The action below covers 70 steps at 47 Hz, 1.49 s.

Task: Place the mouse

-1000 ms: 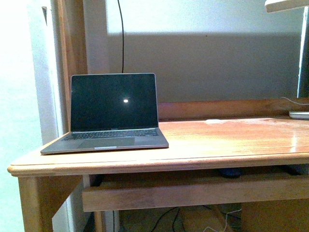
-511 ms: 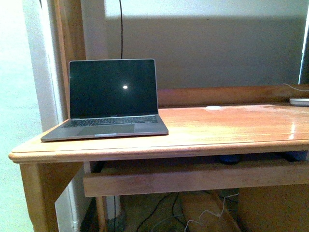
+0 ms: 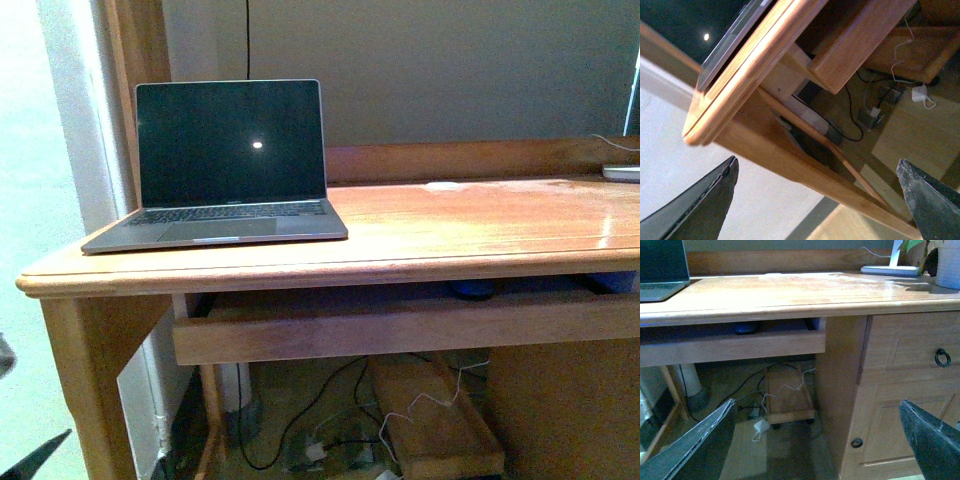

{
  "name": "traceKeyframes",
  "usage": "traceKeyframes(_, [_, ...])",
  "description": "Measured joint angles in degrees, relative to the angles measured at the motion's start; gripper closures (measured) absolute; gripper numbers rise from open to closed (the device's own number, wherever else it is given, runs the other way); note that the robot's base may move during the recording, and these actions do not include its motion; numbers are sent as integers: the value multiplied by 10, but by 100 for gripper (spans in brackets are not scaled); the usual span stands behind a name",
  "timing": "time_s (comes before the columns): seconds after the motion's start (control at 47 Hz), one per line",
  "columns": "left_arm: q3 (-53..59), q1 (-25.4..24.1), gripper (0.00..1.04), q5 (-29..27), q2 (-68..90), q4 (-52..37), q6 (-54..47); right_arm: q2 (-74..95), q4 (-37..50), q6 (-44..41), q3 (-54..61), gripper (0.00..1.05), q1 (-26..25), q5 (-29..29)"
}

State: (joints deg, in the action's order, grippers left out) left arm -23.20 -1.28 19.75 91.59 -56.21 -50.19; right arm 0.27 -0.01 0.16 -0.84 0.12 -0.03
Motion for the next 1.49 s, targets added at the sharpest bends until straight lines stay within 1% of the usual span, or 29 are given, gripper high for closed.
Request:
traceKeyframes(0.191, [-73, 7, 8, 18, 97, -13, -111, 0, 0, 0, 0, 7, 0, 0])
traceKeyframes(0.468, [-184, 19, 8, 33, 197, 3, -213, 0, 0, 0, 0, 7, 0, 0])
traceKeyframes(1.043, [-332, 68, 8, 72, 317, 28, -268, 0, 0, 0, 0, 7, 0, 0])
traceKeyframes(1.319, [-398, 77, 8, 73, 376, 51, -314, 0, 0, 0, 0, 7, 0, 0])
traceKeyframes(1.489, [-414, 81, 8, 71, 398, 56, -357, 0, 0, 0, 0, 7, 0, 0])
